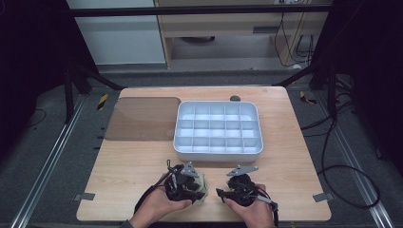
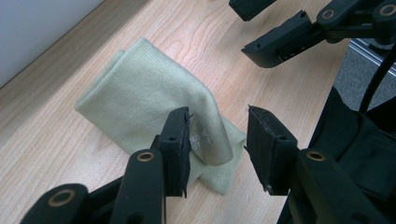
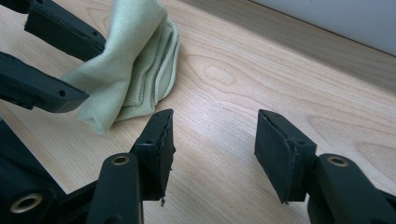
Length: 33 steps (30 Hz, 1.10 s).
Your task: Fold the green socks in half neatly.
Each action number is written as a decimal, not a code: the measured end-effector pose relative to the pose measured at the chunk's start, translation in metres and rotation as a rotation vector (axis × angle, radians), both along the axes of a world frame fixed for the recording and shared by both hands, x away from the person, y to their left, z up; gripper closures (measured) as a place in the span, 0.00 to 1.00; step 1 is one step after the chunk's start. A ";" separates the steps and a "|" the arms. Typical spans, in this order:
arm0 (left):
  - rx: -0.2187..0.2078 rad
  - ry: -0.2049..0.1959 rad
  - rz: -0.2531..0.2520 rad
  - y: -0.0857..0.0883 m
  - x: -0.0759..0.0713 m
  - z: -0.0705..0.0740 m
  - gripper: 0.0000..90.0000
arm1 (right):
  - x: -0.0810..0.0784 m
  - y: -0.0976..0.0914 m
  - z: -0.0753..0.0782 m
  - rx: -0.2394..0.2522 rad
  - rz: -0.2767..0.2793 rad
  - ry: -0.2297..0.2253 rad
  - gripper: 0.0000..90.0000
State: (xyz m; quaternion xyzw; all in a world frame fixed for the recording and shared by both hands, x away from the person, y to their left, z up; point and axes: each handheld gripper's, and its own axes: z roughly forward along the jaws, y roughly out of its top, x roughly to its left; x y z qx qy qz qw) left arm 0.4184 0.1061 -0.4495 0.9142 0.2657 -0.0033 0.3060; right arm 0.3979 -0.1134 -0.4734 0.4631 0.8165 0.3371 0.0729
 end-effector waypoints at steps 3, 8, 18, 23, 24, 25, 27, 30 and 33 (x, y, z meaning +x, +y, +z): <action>-0.004 -0.003 0.002 0.000 0.001 0.001 0.66 | 0.000 -0.001 0.000 0.000 0.000 -0.001 0.52; -0.010 -0.009 0.002 0.002 0.001 0.006 0.66 | 0.001 -0.001 0.000 -0.002 0.002 -0.002 0.52; -0.010 -0.017 0.032 0.007 0.009 0.012 0.66 | 0.001 -0.001 0.000 -0.002 0.003 0.001 0.52; -0.023 -0.020 0.064 0.007 0.018 0.012 0.68 | 0.001 -0.001 0.001 0.000 0.000 0.002 0.52; -0.019 -0.017 0.062 0.006 0.020 0.010 0.69 | 0.001 -0.001 0.001 0.000 0.000 0.002 0.52; -0.016 -0.011 0.065 0.004 0.022 0.008 0.69 | 0.001 -0.001 0.001 0.002 -0.001 0.004 0.52; -0.015 0.009 0.067 0.001 0.027 0.002 0.71 | 0.002 -0.001 0.000 0.002 0.001 0.001 0.52; -0.022 0.035 0.078 -0.005 0.036 -0.006 0.75 | 0.002 -0.001 -0.001 0.001 0.004 0.003 0.52; -0.028 0.047 0.083 -0.011 0.040 -0.011 0.81 | 0.002 0.000 0.000 0.003 0.004 0.007 0.52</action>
